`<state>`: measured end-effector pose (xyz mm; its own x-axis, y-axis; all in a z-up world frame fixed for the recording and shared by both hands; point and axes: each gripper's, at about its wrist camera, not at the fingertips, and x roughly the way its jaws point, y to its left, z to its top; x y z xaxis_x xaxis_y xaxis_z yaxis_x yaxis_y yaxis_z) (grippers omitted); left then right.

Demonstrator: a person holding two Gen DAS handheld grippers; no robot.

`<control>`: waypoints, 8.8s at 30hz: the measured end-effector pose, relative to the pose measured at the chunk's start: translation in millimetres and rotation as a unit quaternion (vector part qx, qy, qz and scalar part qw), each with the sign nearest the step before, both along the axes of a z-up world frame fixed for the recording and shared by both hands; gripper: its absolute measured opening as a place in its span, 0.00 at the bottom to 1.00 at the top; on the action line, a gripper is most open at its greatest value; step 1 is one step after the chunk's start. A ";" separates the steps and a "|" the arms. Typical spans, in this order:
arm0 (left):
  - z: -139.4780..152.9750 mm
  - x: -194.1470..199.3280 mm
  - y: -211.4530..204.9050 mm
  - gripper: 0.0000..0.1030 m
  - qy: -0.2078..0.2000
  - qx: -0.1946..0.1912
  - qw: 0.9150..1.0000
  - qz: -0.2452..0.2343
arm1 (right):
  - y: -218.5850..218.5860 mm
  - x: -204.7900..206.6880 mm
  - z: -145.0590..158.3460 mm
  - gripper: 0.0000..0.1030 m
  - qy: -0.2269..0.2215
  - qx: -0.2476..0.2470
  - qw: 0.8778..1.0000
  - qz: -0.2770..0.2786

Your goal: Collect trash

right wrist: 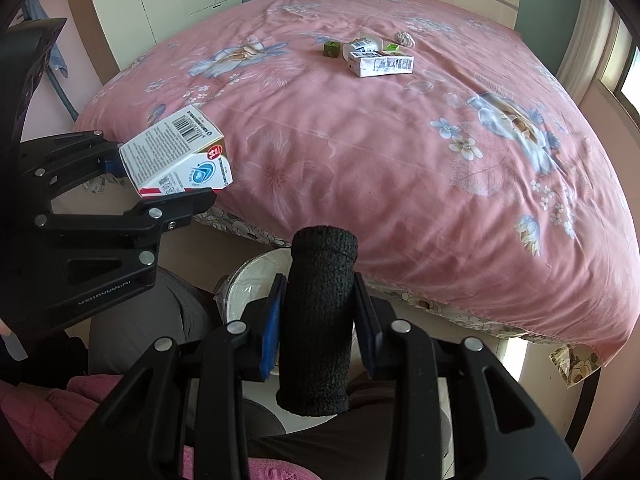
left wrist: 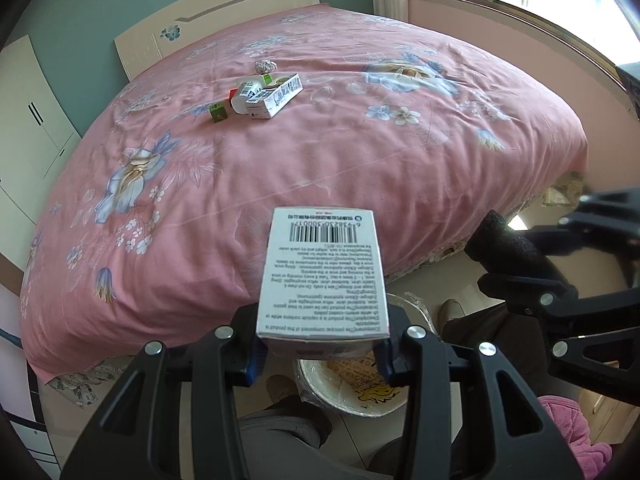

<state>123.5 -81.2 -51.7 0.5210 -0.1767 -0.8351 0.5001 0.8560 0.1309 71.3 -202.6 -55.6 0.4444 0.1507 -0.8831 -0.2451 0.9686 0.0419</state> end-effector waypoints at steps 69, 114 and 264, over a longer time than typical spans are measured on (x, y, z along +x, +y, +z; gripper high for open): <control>-364.2 84.2 -11.8 0.45 0.355 0.076 0.927 0.094 | 36.1 81.8 -367.0 0.34 0.320 0.048 0.944 -0.058; -211.0 54.5 3.7 0.67 0.215 0.049 0.972 0.079 | 39.0 51.4 -213.7 0.63 0.182 -0.026 0.982 -0.038; 143.4 264.9 -17.6 0.31 -0.056 0.011 0.991 0.118 | -63.3 308.7 154.1 0.37 -0.019 0.043 0.986 -0.161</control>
